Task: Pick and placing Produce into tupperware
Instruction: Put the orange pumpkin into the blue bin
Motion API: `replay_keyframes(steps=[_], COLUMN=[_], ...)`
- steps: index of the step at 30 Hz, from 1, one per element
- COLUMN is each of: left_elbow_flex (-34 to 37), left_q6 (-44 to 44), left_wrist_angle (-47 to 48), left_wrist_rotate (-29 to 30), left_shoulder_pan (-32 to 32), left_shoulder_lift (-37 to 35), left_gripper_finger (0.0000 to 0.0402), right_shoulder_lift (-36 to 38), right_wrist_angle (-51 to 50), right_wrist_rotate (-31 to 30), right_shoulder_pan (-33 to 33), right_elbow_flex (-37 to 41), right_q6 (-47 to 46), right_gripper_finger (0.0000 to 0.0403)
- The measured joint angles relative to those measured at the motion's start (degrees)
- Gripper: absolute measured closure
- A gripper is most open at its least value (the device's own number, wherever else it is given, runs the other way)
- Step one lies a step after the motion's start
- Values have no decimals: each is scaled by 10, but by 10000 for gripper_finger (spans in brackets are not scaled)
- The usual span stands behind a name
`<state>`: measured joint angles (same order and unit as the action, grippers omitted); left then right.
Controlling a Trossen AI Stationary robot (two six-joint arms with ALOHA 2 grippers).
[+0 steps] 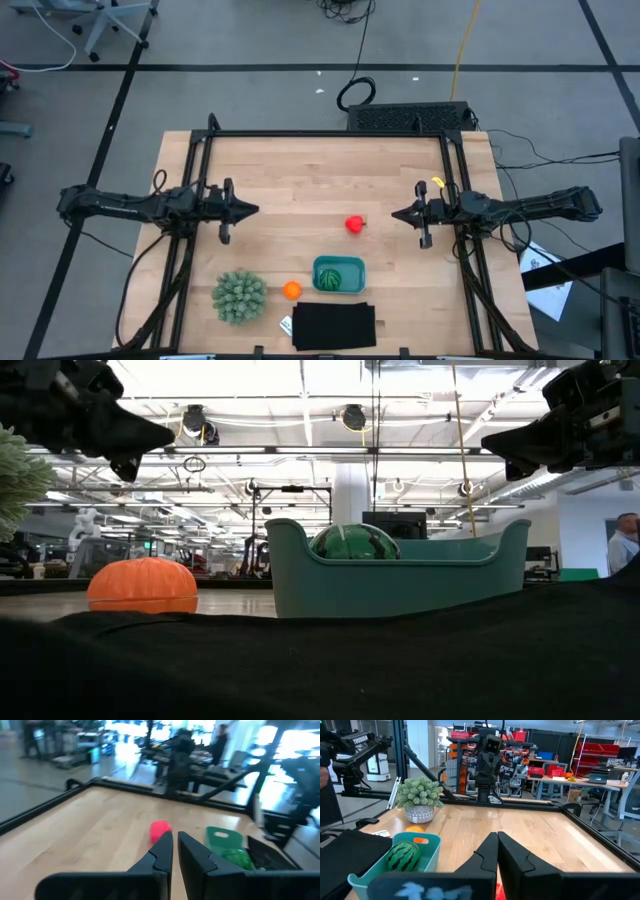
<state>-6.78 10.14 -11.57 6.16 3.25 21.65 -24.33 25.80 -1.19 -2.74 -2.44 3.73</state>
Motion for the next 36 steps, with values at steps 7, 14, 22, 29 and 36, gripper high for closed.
replay_keyframes(steps=[7,14,22,29,36], left_elbow_flex=[-90,-197,-335,-400,-429], left_q6=[36,78,49,35,46], left_wrist_angle=[74,154,257,288,298], left_wrist_rotate=[29,34,25,8,-13], left_shoulder_pan=[0,7,64,100,113], left_shoulder_lift=[82,211,364,429,468], left_gripper_finger=[371,371,371,371,371], right_shoulder_lift=[-1,-1,-1,-1,-1], right_wrist_angle=[-14,-17,-21,-21,-21], right_wrist_rotate=[0,0,0,0,0], right_shoulder_pan=[0,0,0,0,0], right_elbow_flex=[0,0,0,0,0], right_q6=[1,1,1,0,0], right_gripper_finger=[403,403,403,403,403])
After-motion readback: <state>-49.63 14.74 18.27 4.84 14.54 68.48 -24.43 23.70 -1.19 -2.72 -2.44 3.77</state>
